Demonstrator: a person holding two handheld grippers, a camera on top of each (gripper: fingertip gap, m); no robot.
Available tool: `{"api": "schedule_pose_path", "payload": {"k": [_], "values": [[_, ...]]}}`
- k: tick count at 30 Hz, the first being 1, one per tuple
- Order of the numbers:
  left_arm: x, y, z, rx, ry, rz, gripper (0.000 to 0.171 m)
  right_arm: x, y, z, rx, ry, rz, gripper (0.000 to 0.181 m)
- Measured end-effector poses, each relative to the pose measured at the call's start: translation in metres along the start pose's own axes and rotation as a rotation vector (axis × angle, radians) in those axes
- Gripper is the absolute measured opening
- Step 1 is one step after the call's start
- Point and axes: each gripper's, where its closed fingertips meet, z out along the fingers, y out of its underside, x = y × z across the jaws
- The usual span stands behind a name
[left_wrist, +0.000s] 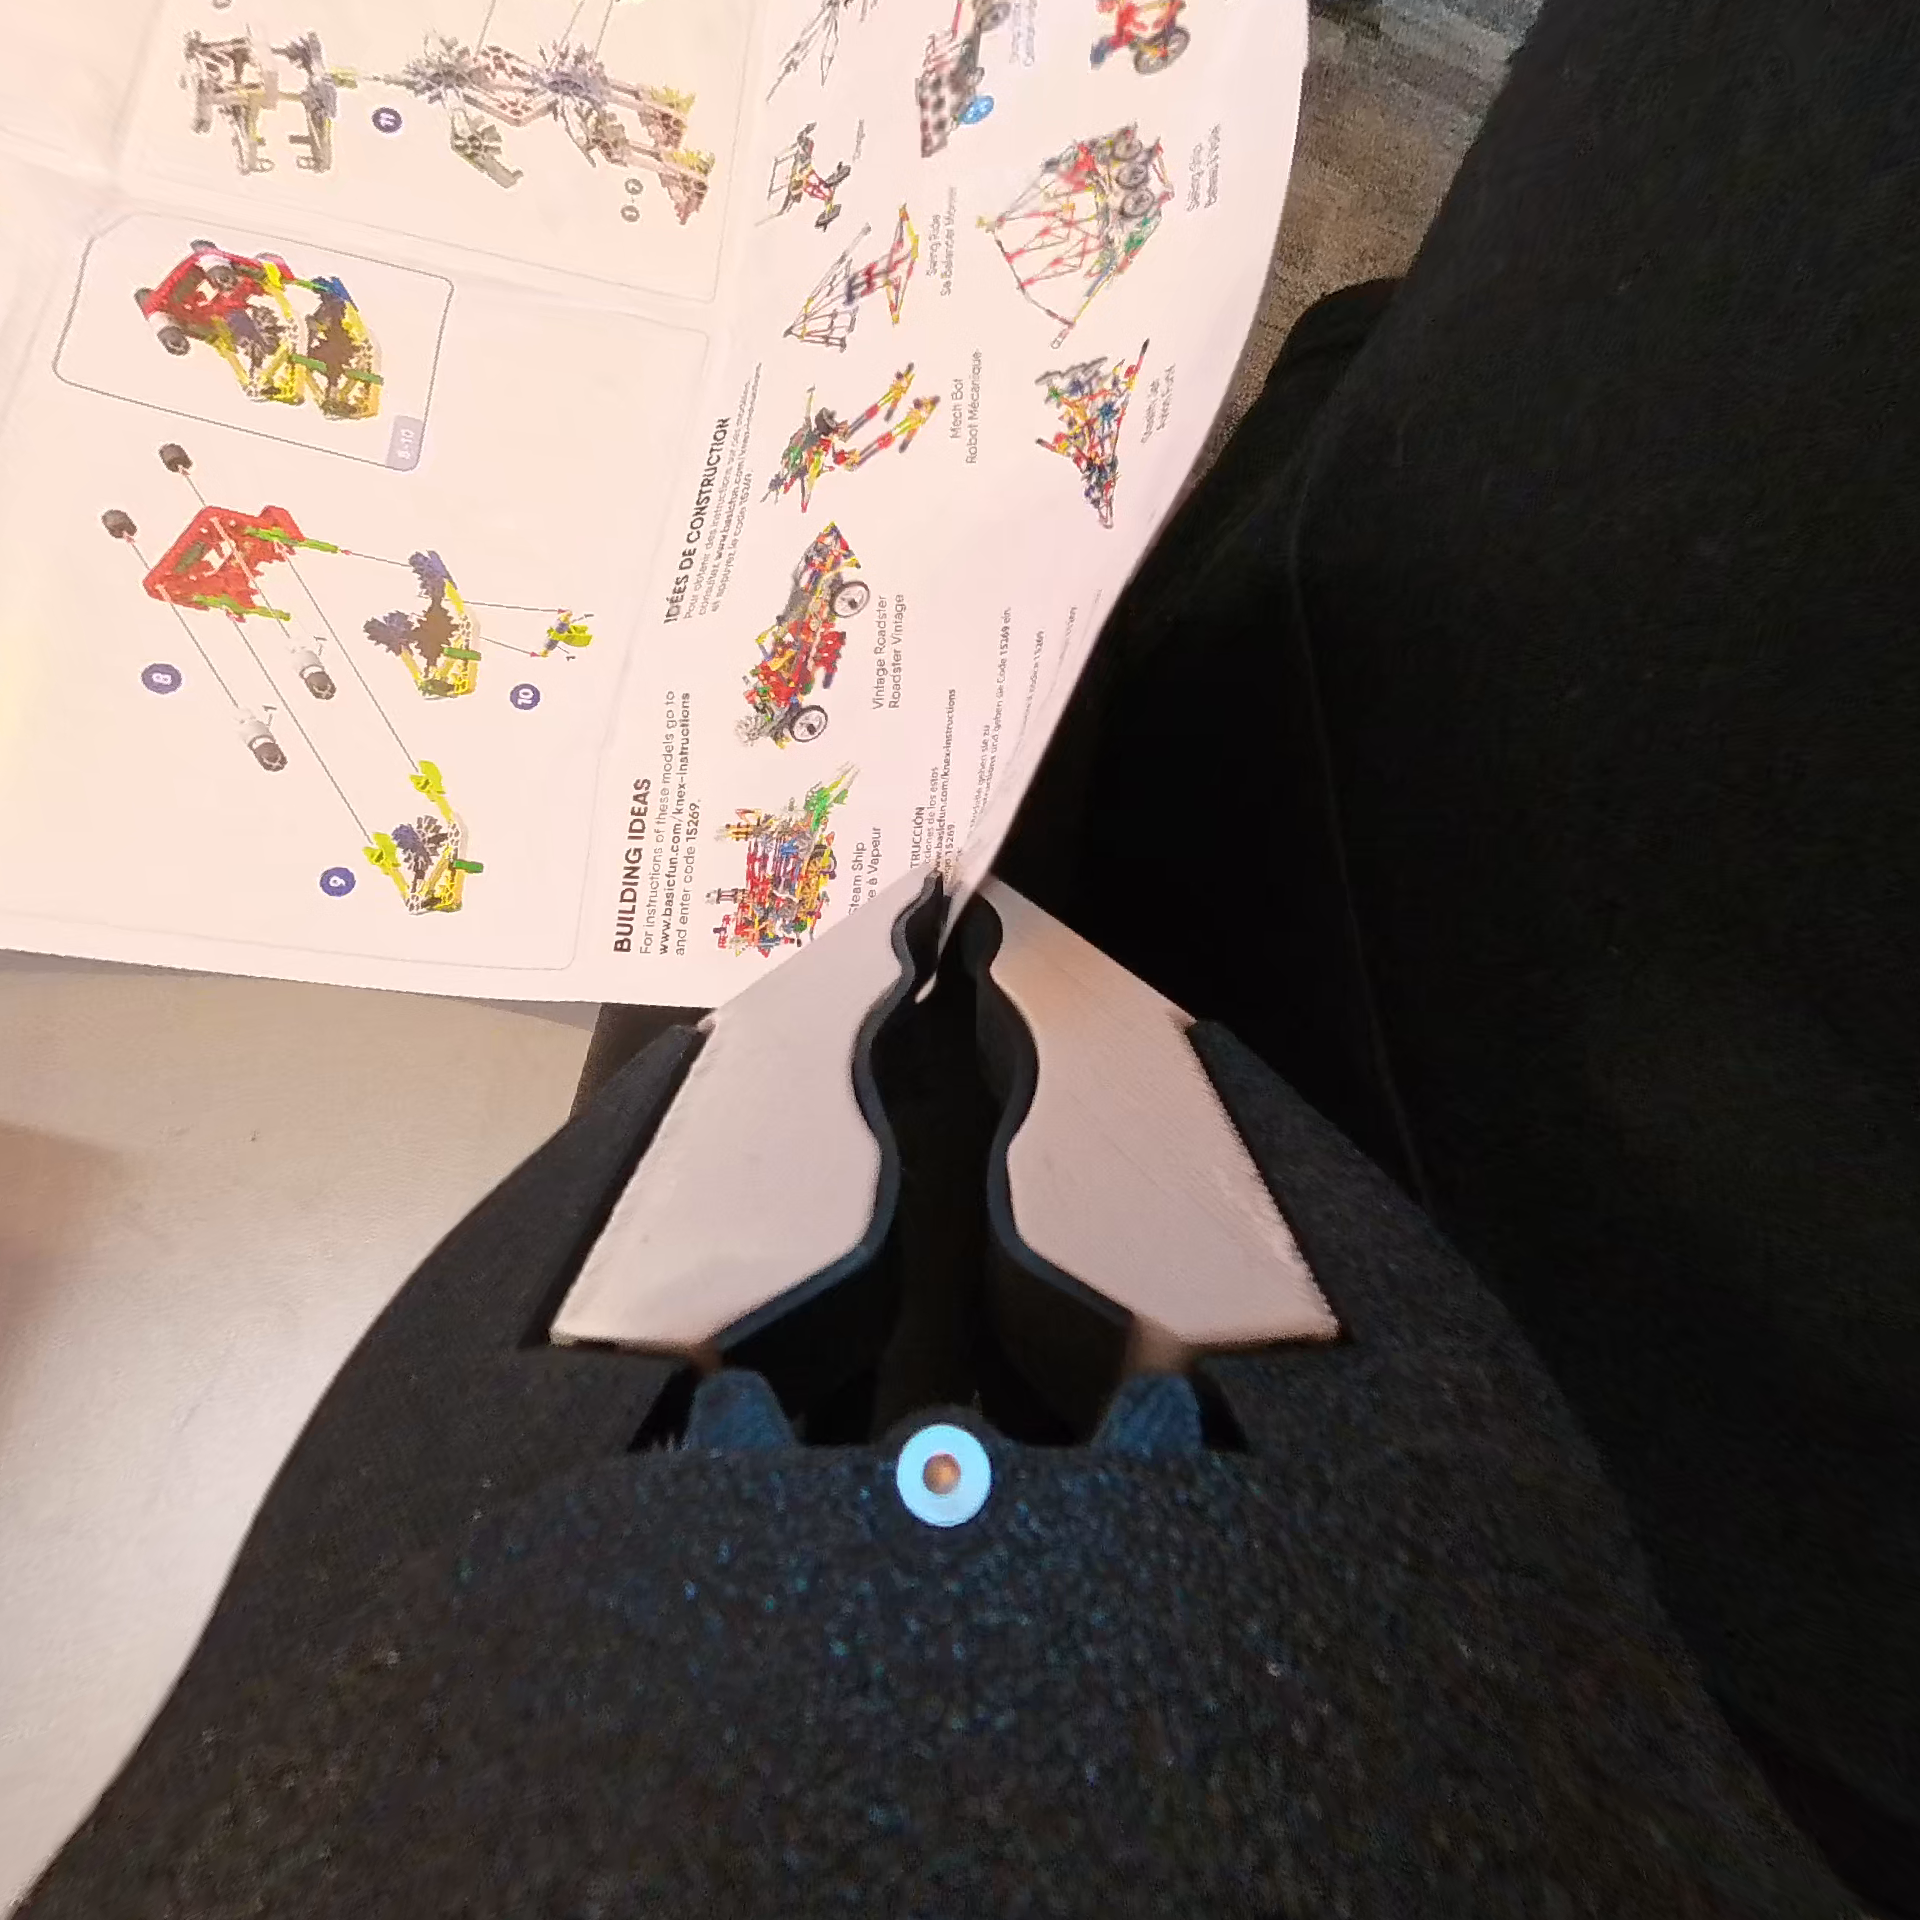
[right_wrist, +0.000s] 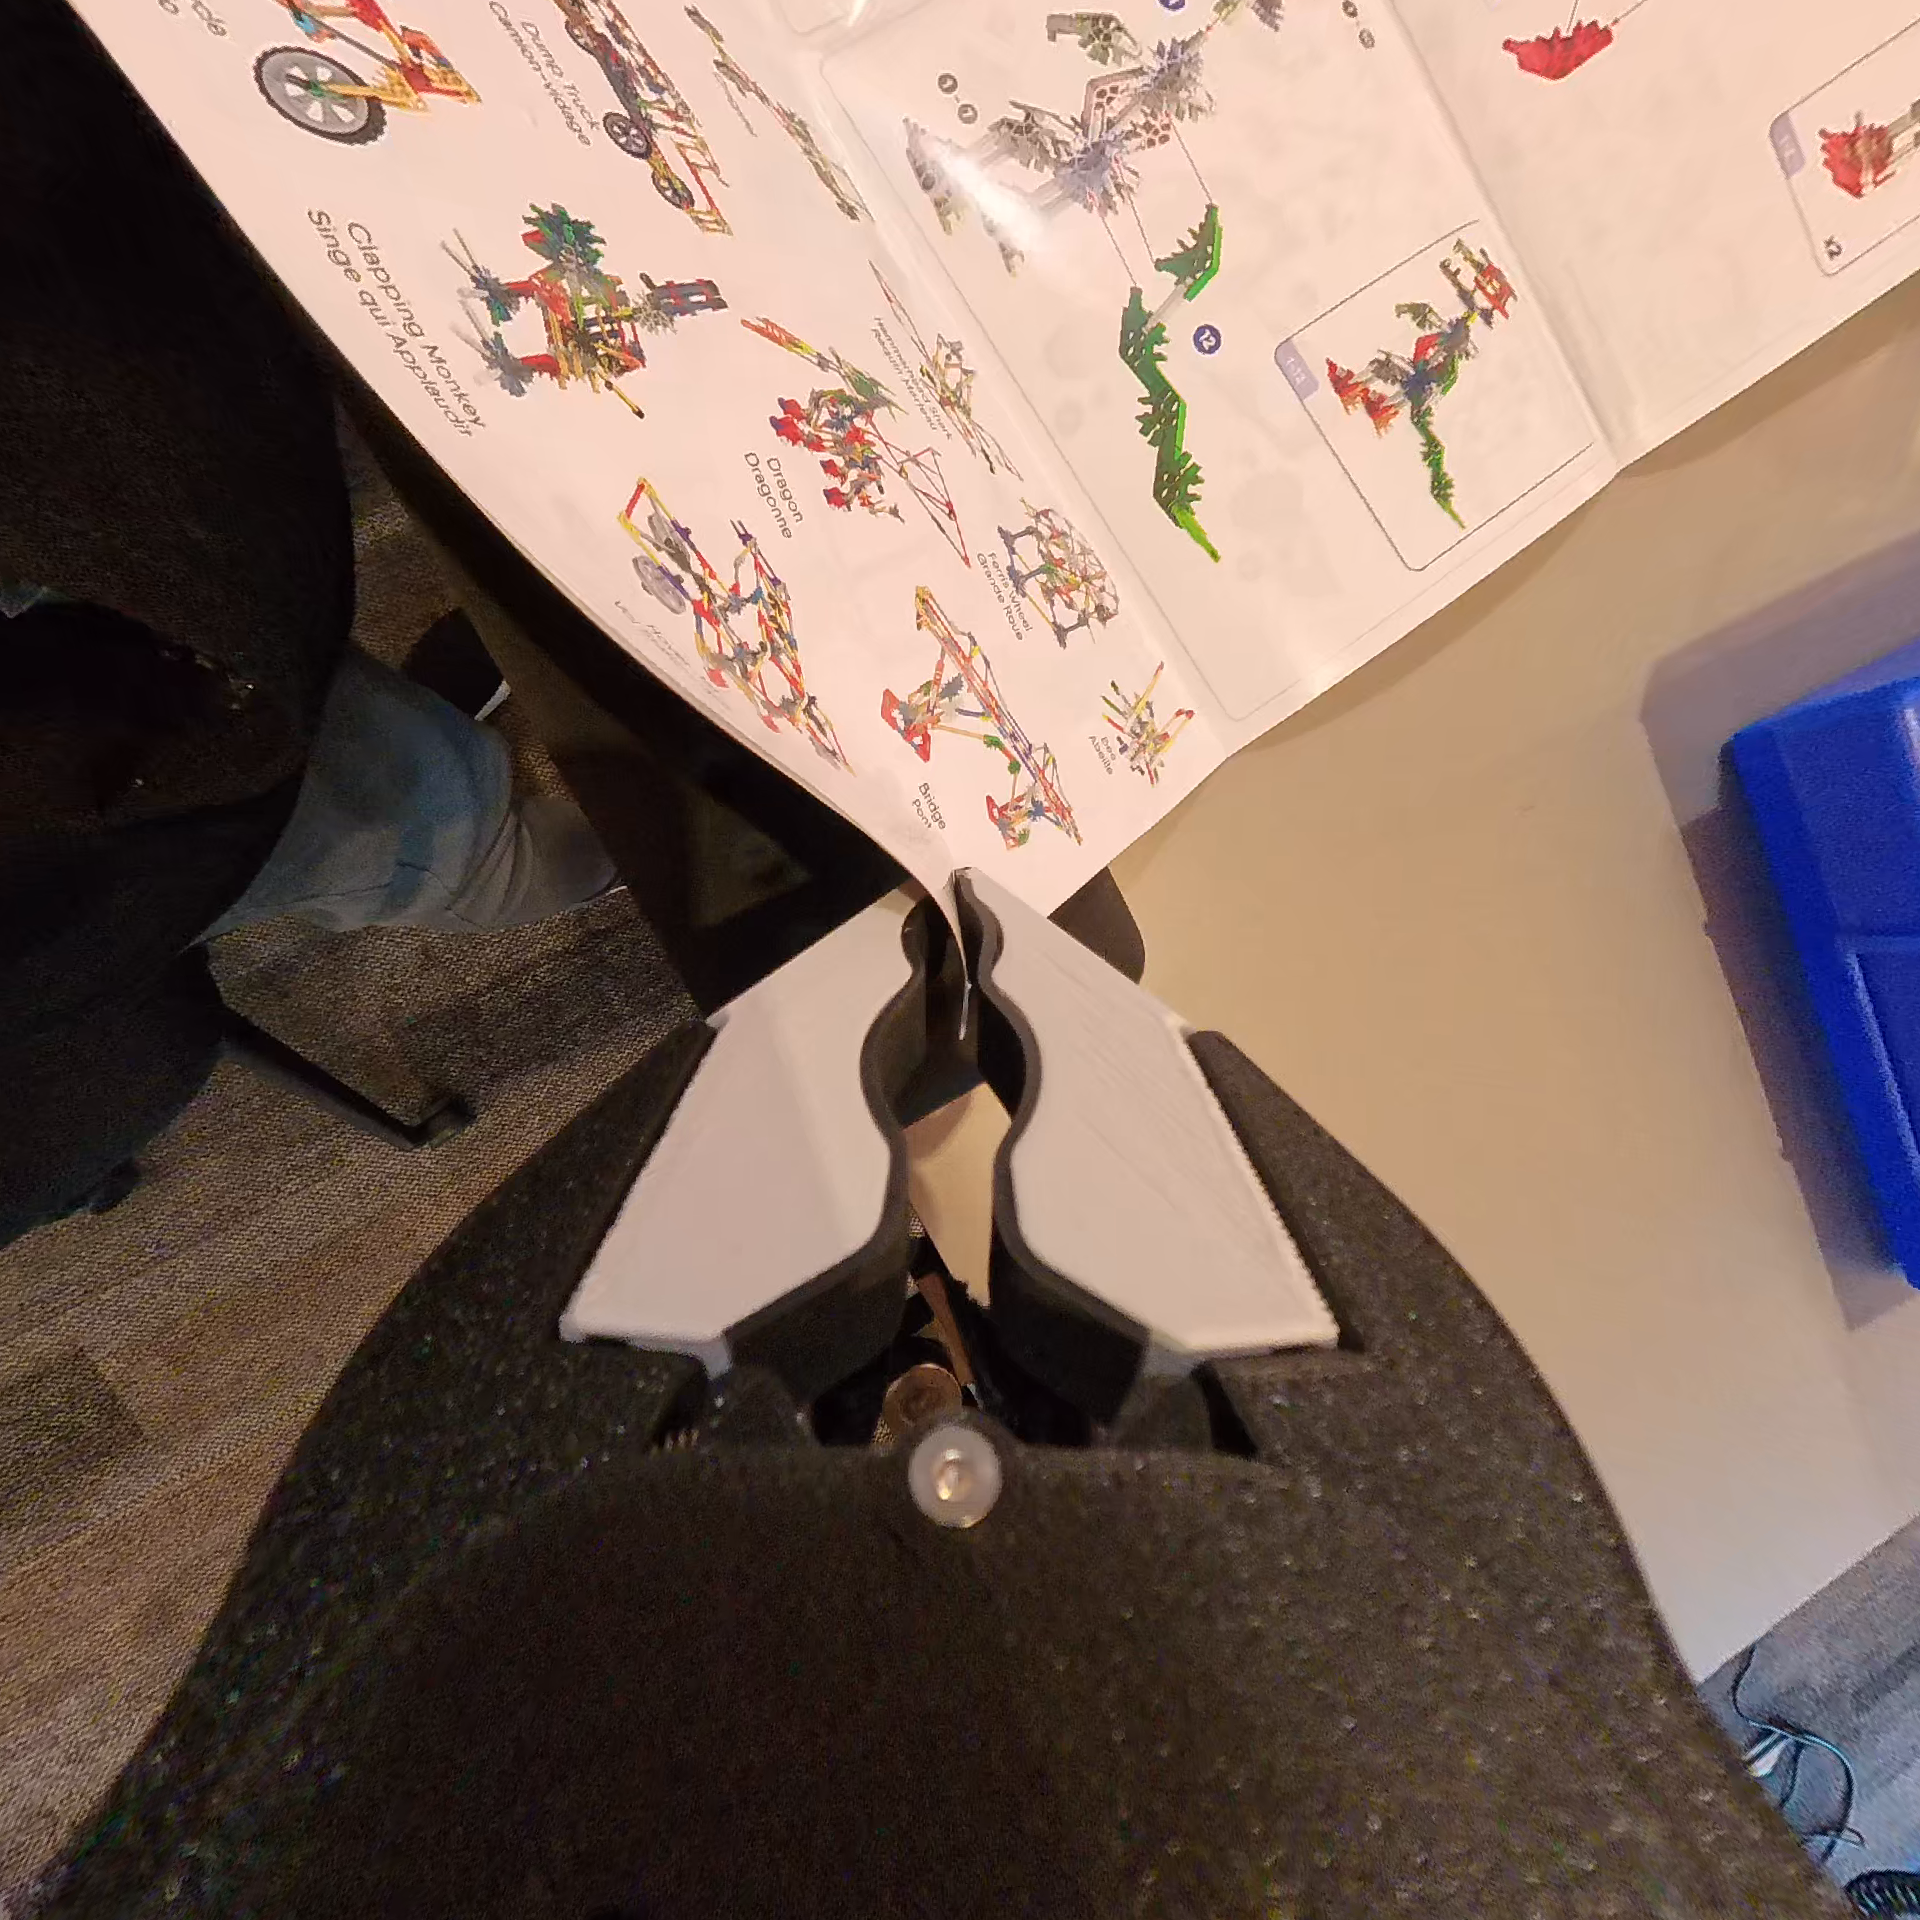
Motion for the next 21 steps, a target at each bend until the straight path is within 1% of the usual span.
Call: {"api": "schedule_pose_path", "payload": {"k": [11, 19, 21], "values": [[0.0018, 0.0016, 0.0008, -0.004, 0.021, -0.018, 0.000, -0.0004, 0.0025, 0.0035, -0.011, -0.003, 0.005, 0.000], [-0.0017, 0.0051, 0.0006, -0.005, 0.000, -0.021, 0.015, 0.0003, 0.0046, 0.0055, -0.021, -0.004, 0.008, 0.000], [-0.0057, 0.0065, 0.0004, -0.009, -0.020, -0.024, 0.022, 0.0003, 0.0050, 0.0061, -0.023, -0.005, 0.009, 0.000]]}}
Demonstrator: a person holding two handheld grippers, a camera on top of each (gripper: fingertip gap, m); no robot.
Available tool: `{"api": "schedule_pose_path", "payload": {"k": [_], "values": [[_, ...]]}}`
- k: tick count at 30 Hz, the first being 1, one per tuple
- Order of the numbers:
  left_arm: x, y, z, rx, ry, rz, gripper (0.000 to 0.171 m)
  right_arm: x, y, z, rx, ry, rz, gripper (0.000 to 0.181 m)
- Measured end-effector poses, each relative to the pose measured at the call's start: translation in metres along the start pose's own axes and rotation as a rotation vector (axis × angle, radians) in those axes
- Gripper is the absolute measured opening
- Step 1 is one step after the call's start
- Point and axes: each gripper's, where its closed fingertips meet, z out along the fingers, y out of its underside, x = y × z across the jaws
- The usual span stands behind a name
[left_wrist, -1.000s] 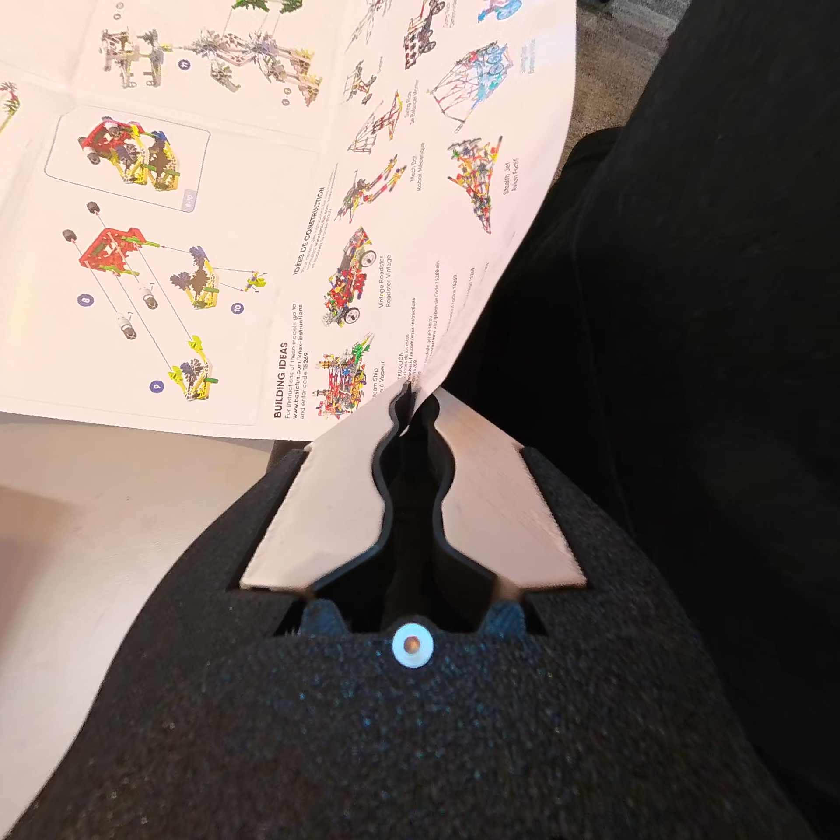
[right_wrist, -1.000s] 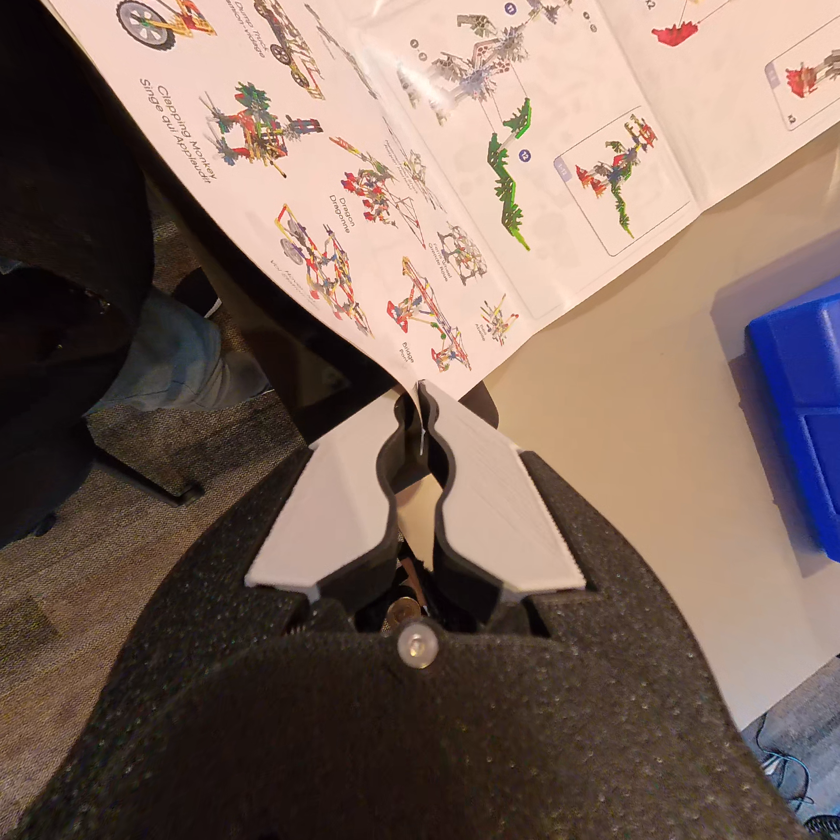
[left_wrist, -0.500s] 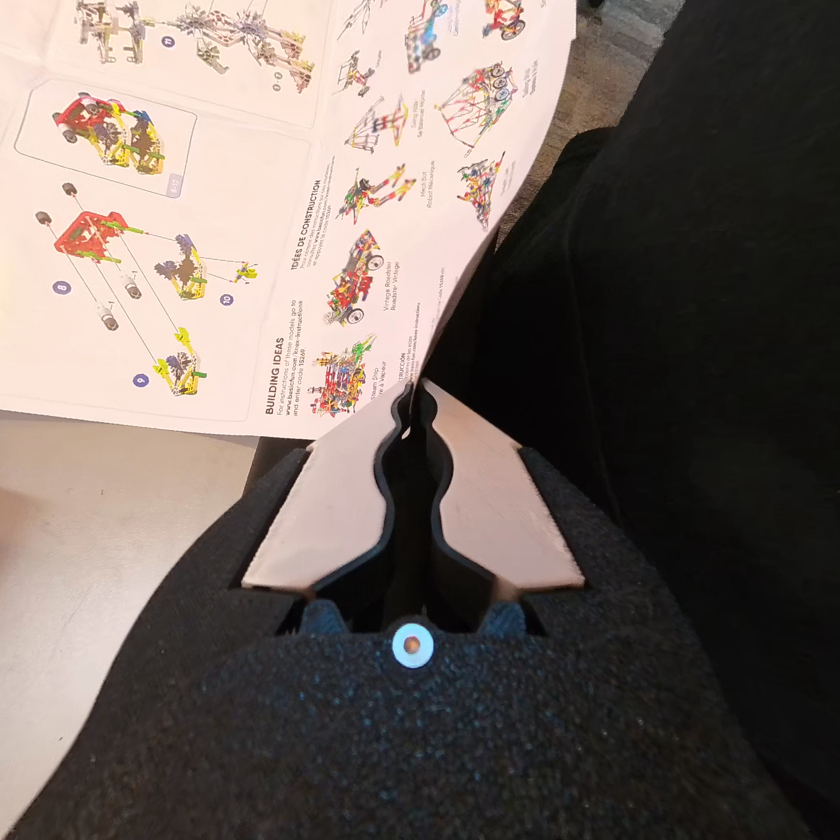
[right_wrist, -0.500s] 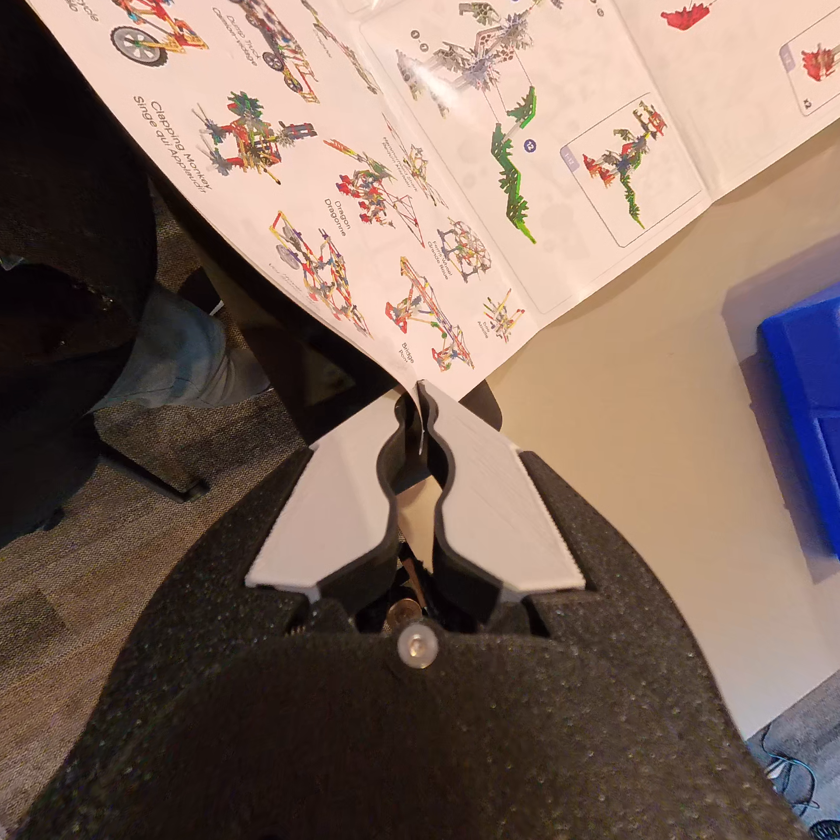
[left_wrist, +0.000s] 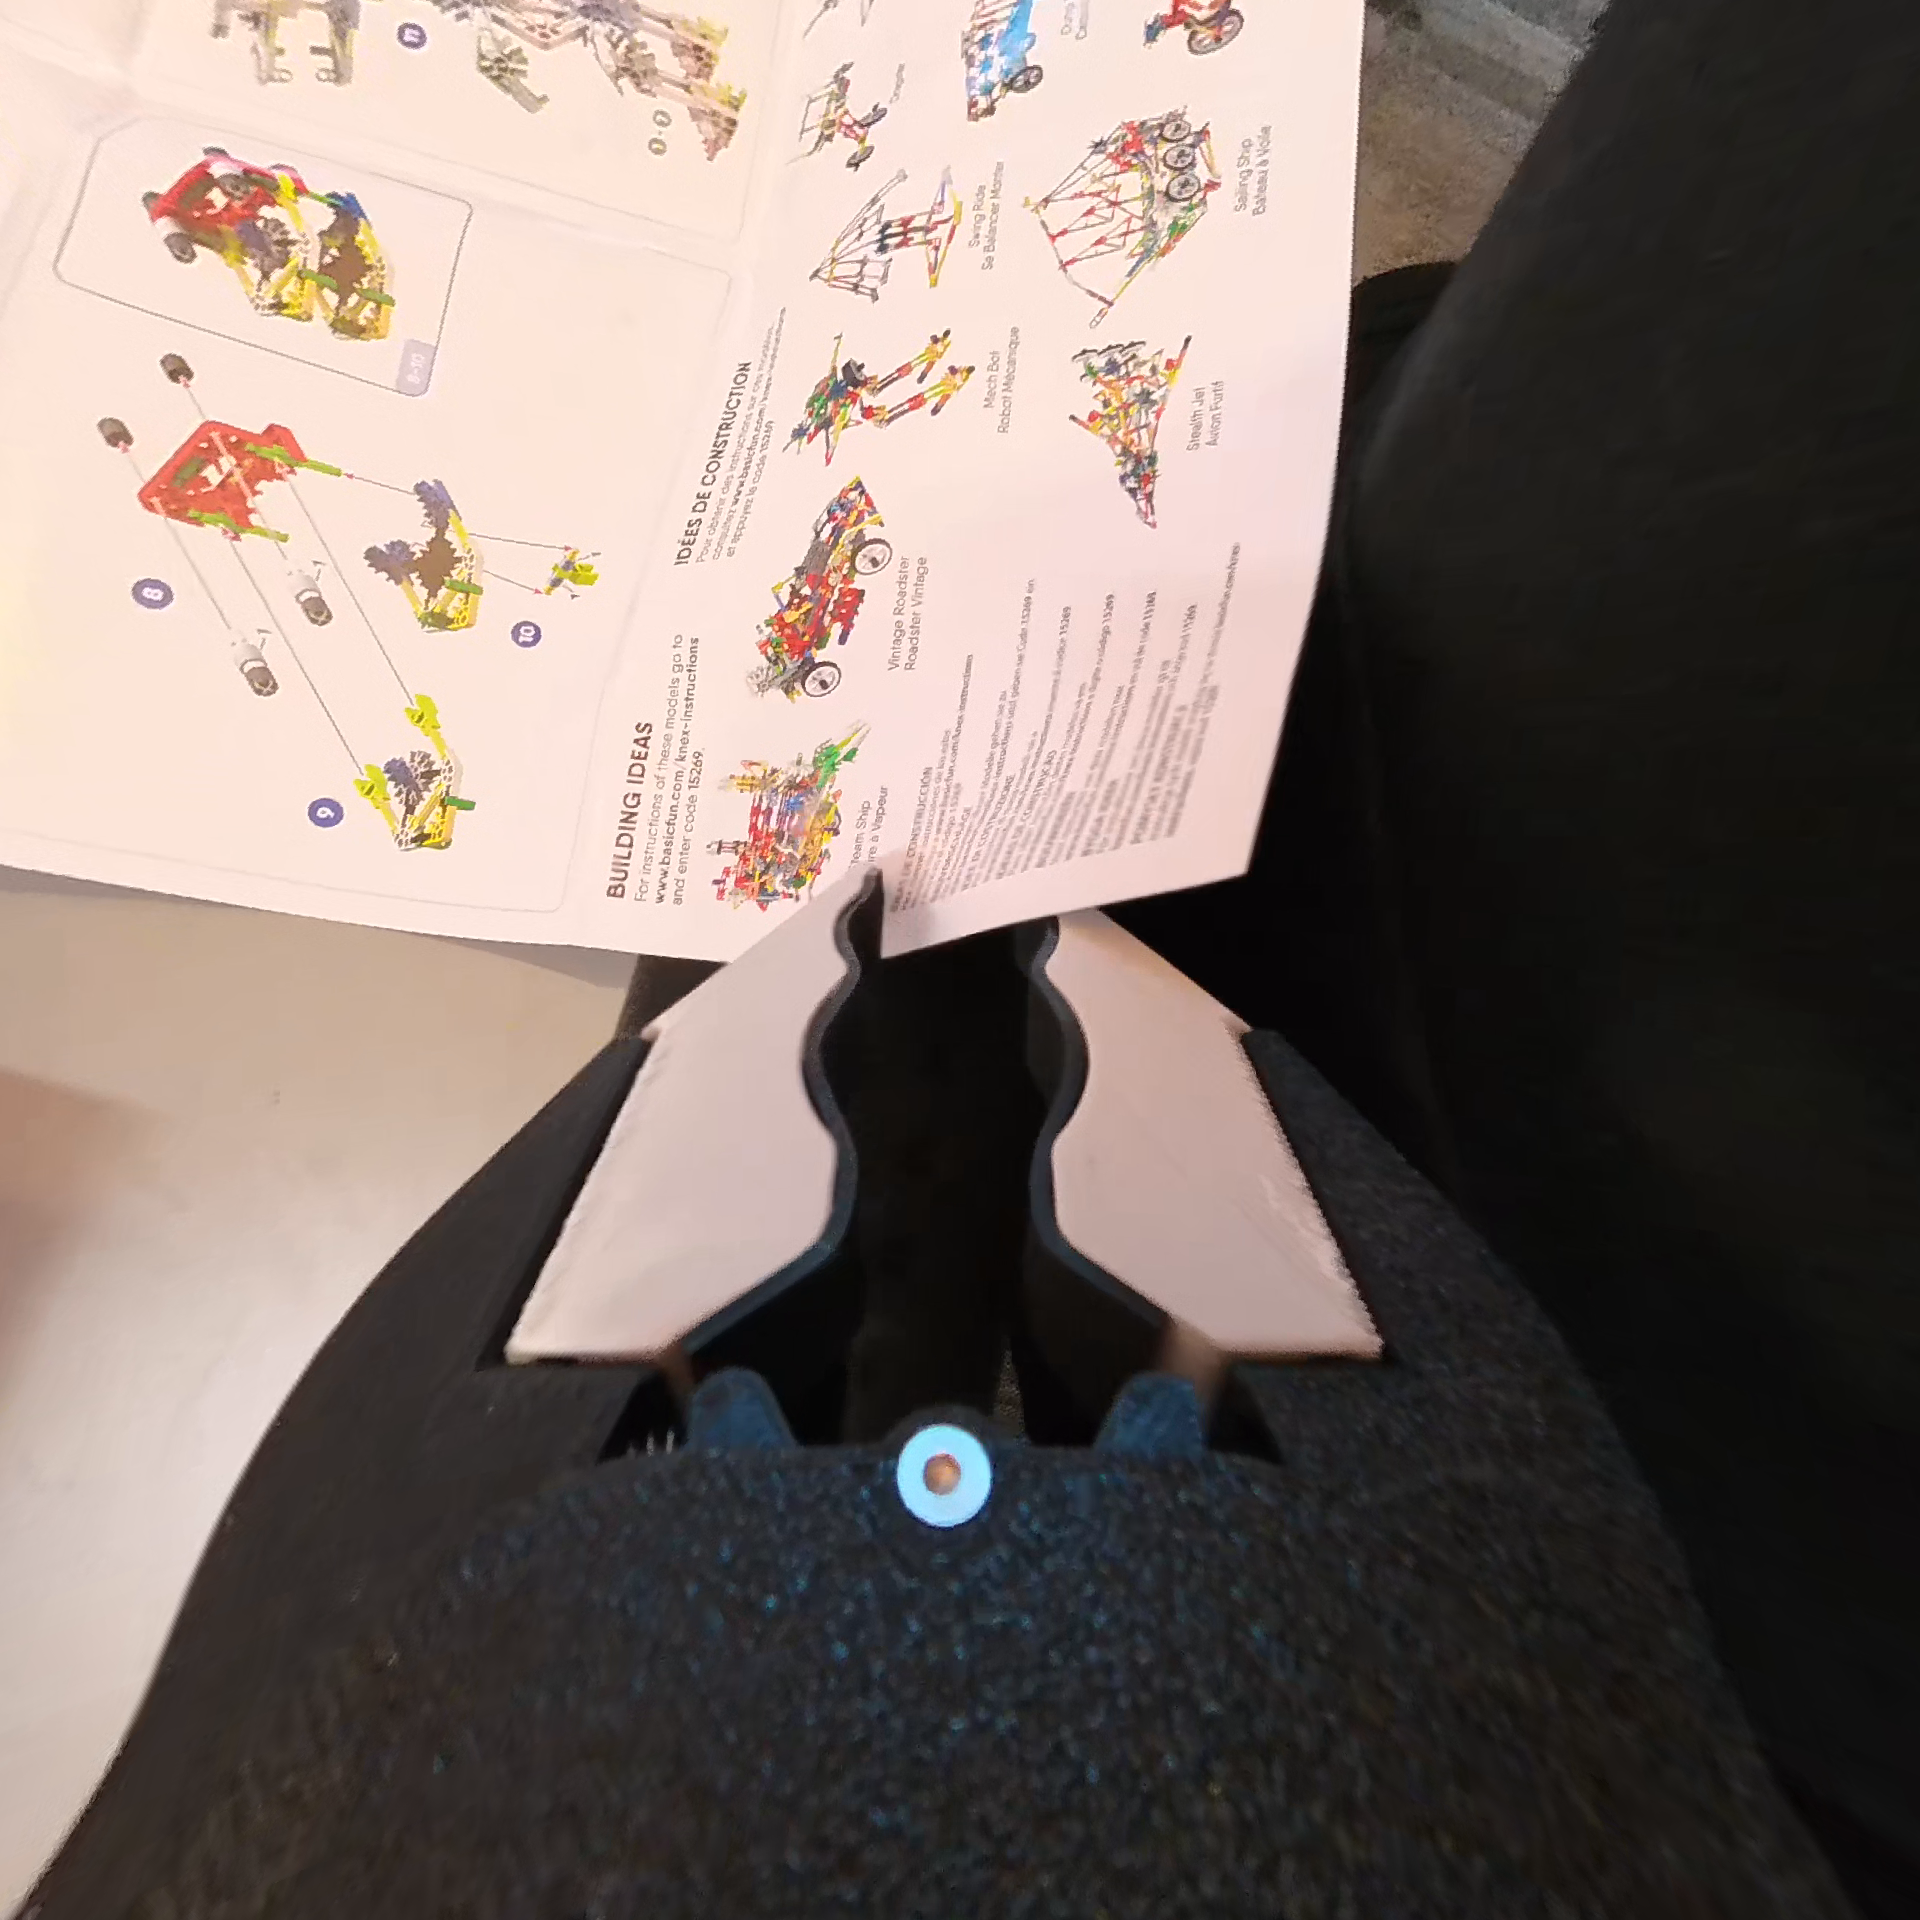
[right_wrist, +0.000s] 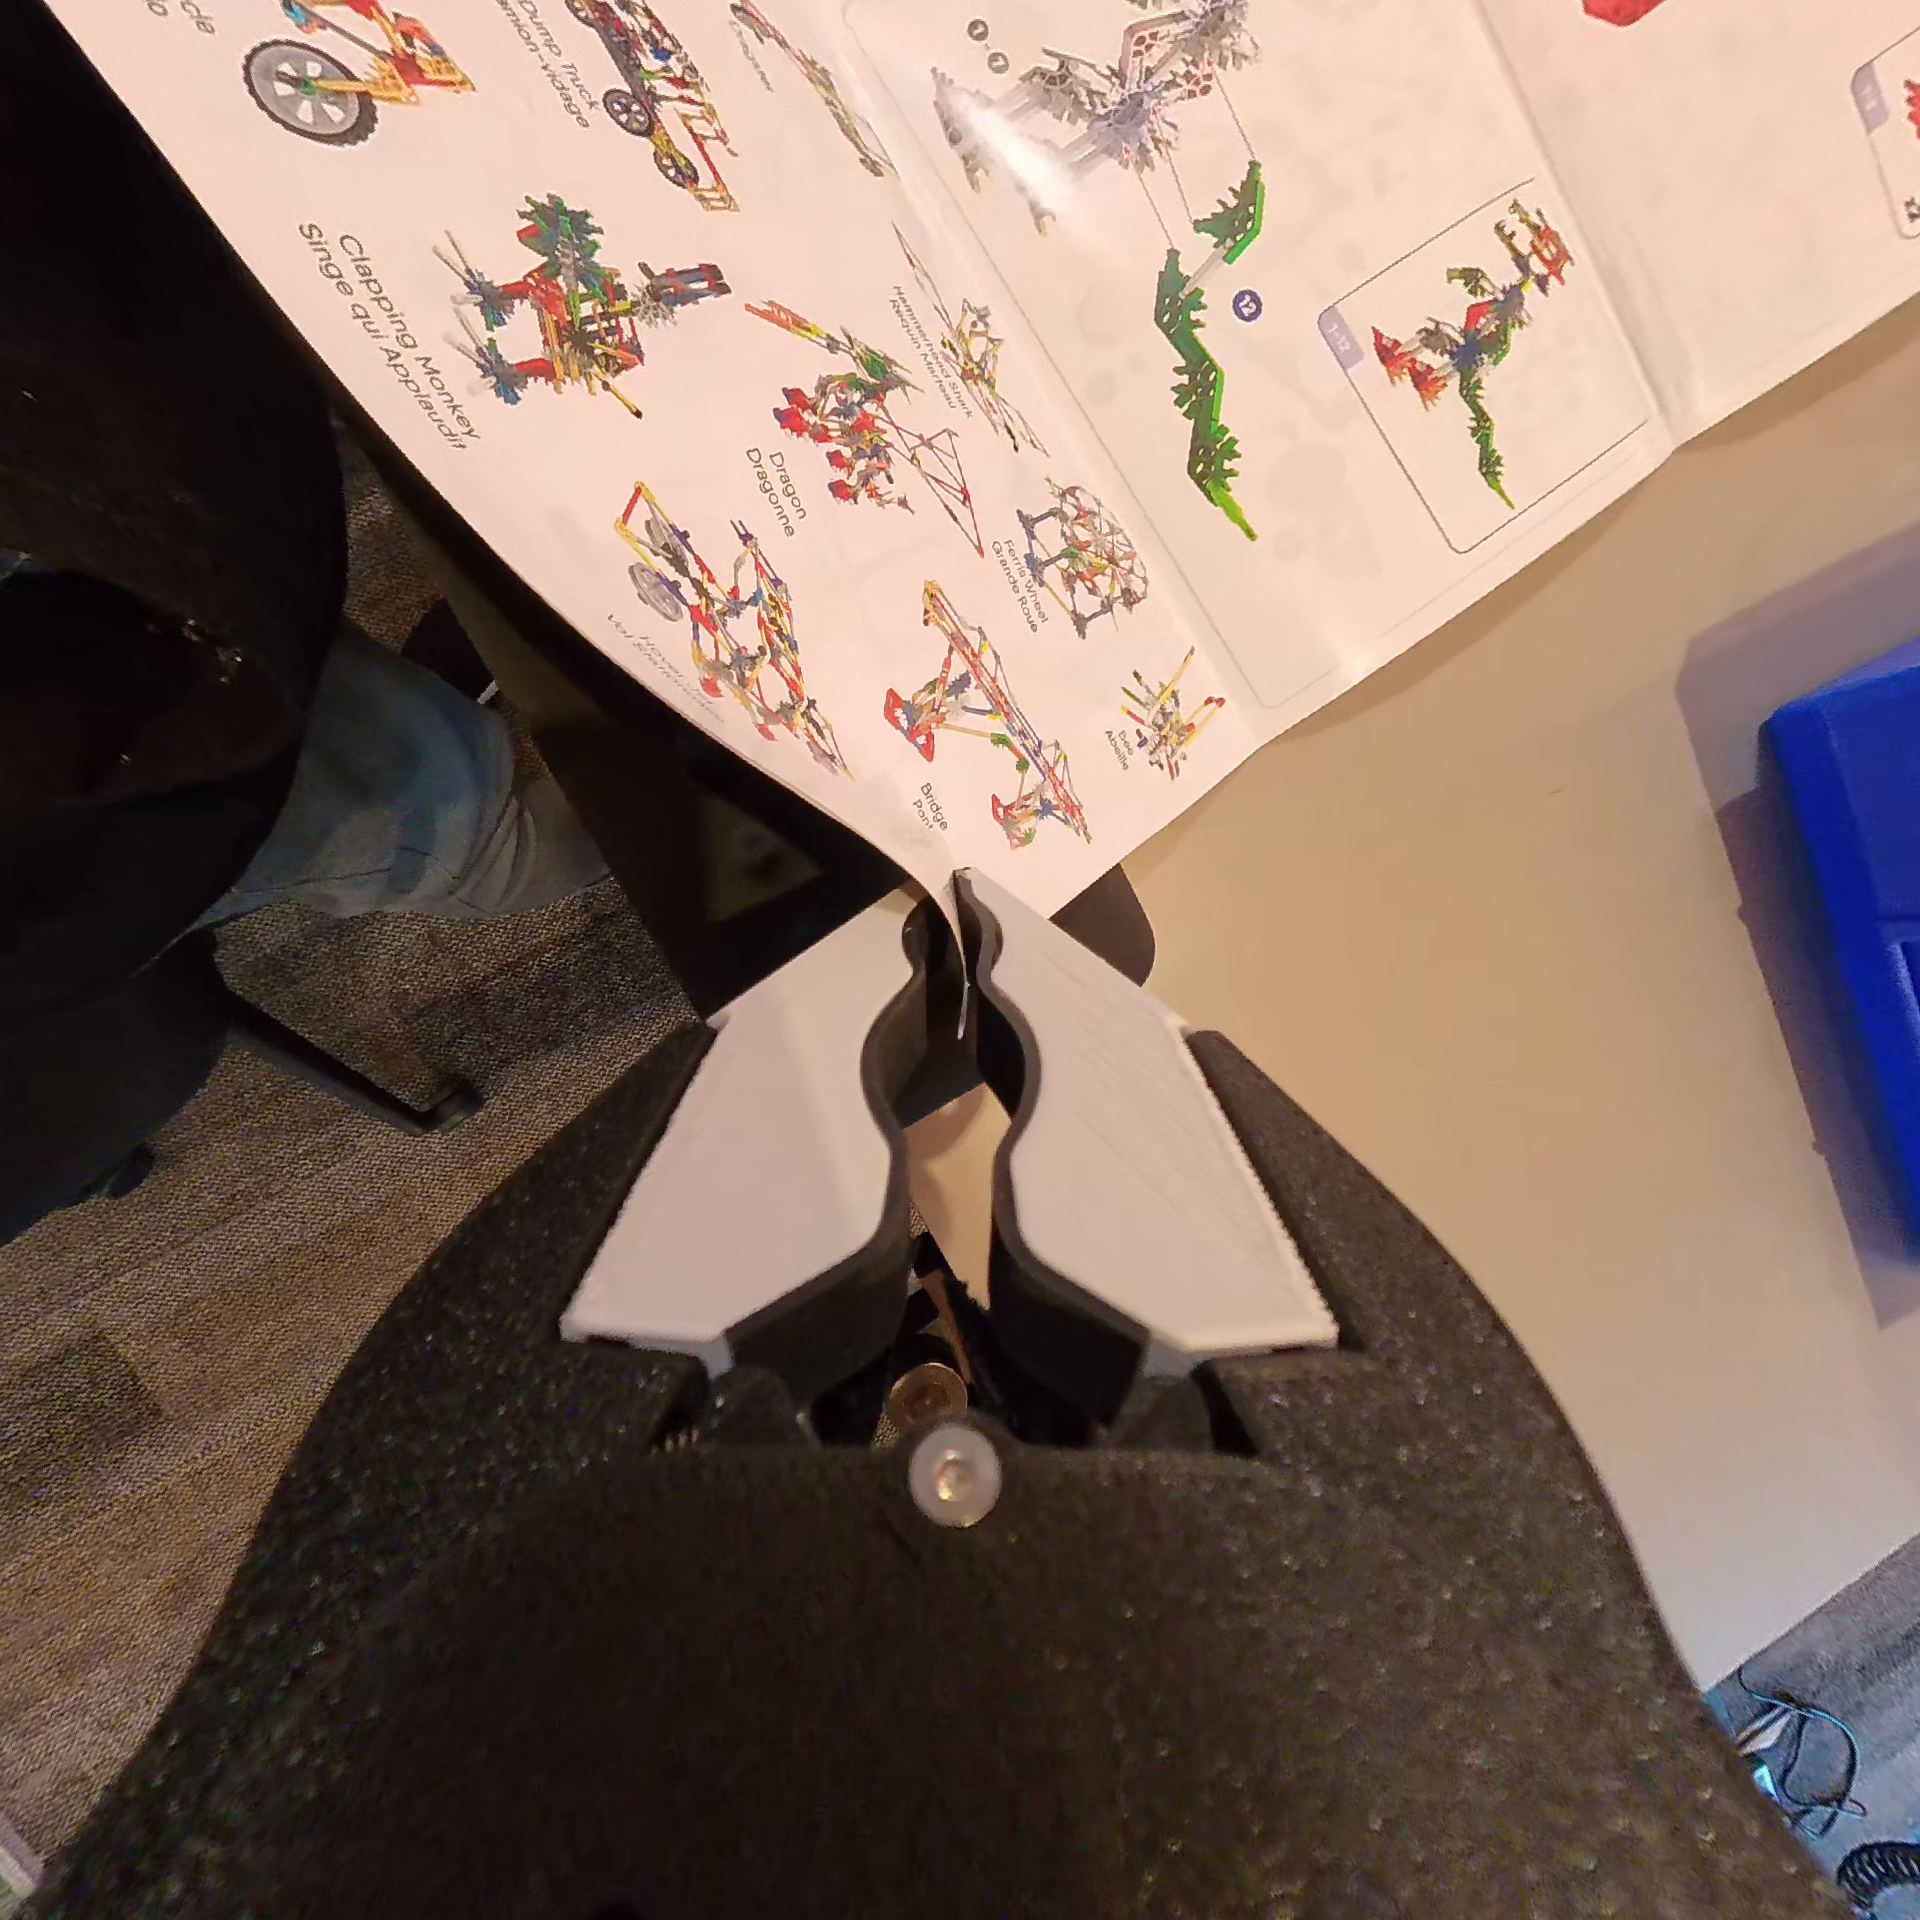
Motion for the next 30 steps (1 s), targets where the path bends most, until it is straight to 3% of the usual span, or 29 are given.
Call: {"api": "schedule_pose_path", "payload": {"k": [6, 30], "values": [[-0.009, 0.002, 0.001, 0.000, -0.047, 0.012, 0.027, 0.001, 0.001, 0.001, -0.005, 0.000, 0.003, 0.000], [-0.009, 0.012, 0.010, -0.002, -0.099, 0.054, 0.010, -0.001, 0.007, 0.010, -0.024, -0.007, 0.043, 0.000]]}}
